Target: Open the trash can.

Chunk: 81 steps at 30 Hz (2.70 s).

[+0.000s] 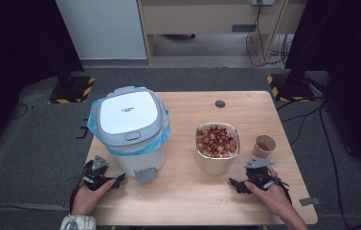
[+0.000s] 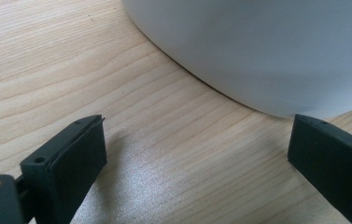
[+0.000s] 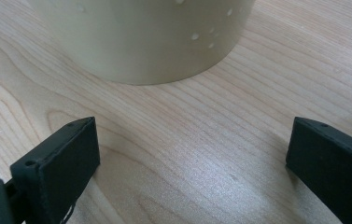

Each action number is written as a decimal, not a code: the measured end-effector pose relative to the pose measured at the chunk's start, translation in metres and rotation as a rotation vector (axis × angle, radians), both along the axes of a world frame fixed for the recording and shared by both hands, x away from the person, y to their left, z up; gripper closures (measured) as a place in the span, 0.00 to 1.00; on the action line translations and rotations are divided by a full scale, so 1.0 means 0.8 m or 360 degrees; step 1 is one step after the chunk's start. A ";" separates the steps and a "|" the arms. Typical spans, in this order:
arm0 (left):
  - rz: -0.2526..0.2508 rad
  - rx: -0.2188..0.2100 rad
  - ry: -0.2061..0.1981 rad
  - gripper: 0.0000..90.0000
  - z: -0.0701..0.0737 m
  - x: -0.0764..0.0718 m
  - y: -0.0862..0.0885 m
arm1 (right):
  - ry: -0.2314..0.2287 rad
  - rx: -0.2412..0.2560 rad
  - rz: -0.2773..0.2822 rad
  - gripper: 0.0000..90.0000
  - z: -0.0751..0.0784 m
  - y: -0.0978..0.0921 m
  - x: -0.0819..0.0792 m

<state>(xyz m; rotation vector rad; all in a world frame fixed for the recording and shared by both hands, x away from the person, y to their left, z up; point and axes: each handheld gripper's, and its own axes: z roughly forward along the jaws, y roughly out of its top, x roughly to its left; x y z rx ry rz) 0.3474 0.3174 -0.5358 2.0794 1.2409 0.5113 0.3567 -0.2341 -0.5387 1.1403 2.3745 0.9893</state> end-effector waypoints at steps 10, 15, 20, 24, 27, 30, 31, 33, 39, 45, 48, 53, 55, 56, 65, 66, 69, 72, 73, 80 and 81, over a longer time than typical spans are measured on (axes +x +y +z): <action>-0.0026 -0.0007 -0.0015 0.11 0.002 -0.009 -0.002 | 0.0003 0.0001 -0.0005 0.03 0.000 0.000 -0.001; -0.0053 0.0001 0.0006 0.23 0.008 -0.021 -0.005 | 0.0003 0.0000 -0.0004 0.03 0.000 0.000 -0.001; -0.0042 -0.0043 -0.0003 0.43 0.023 -0.038 -0.003 | 0.0003 0.0001 -0.0005 0.03 0.000 0.000 -0.001; -0.0061 -0.0055 -0.0027 0.59 0.032 -0.048 -0.006 | 0.0004 0.0001 -0.0005 0.03 0.000 0.000 -0.001; -0.0071 -0.0061 -0.0050 0.67 0.039 -0.055 -0.009 | 0.0001 -0.0001 -0.0007 0.03 0.000 0.000 -0.001; -0.0085 -0.0068 -0.0066 0.73 0.044 -0.060 -0.011 | 0.0004 0.0001 -0.0004 0.03 0.000 0.000 -0.001; -0.0089 -0.0070 -0.0070 0.76 0.045 -0.061 -0.012 | 0.0004 0.0000 -0.0005 0.03 0.000 0.000 -0.001; -0.0095 -0.0087 -0.0085 0.81 0.049 -0.065 -0.013 | 0.0004 0.0001 -0.0005 0.03 0.000 0.000 -0.001; -0.0151 -0.0096 -0.0113 0.92 0.056 -0.073 -0.020 | 0.0002 0.0000 -0.0006 0.03 0.000 0.000 -0.002; -0.0200 -0.0100 -0.0093 0.99 0.056 -0.068 -0.029 | 0.0002 -0.0001 -0.0008 0.03 0.000 -0.001 -0.002; -0.0238 -0.0082 -0.0103 1.00 0.056 -0.070 -0.035 | 0.0003 -0.0001 -0.0011 0.03 0.000 -0.001 -0.002; -0.0293 -0.0073 -0.0132 1.00 0.059 -0.069 -0.046 | 0.0004 0.0000 -0.0014 0.03 0.000 -0.001 -0.002; -0.0322 -0.0064 -0.0151 1.00 0.061 -0.070 -0.051 | 0.0001 0.0000 -0.0015 0.03 0.000 -0.001 -0.002; -0.0331 -0.0062 -0.0160 1.00 0.061 -0.070 -0.054 | 0.0001 0.0000 -0.0016 0.03 0.000 -0.001 -0.003; -0.0455 0.0031 -0.0208 1.00 0.060 -0.062 -0.087 | 0.0000 0.0002 -0.0029 0.03 0.000 -0.001 -0.004; -0.0455 0.0031 -0.0208 1.00 0.060 -0.062 -0.087 | 0.0000 0.0002 -0.0029 0.03 0.000 -0.001 -0.004; -0.0499 0.0067 -0.0216 1.00 0.057 -0.058 -0.096 | -0.0002 -0.0002 -0.0027 0.03 0.000 -0.001 -0.004; -0.0521 0.0098 -0.0218 1.00 0.056 -0.056 -0.100 | -0.0002 0.0001 -0.0032 0.03 0.000 -0.001 -0.004; -0.0534 0.0107 -0.0220 1.00 0.056 -0.055 -0.102 | -0.0002 0.0001 -0.0033 0.03 0.000 -0.001 -0.004; -0.0572 0.0135 -0.0233 1.00 0.053 -0.047 -0.118 | -0.0001 0.0001 -0.0036 0.03 0.000 -0.001 -0.005; -0.0578 0.0139 -0.0229 1.00 0.053 -0.046 -0.119 | -0.0001 0.0003 -0.0037 0.03 0.000 -0.001 -0.005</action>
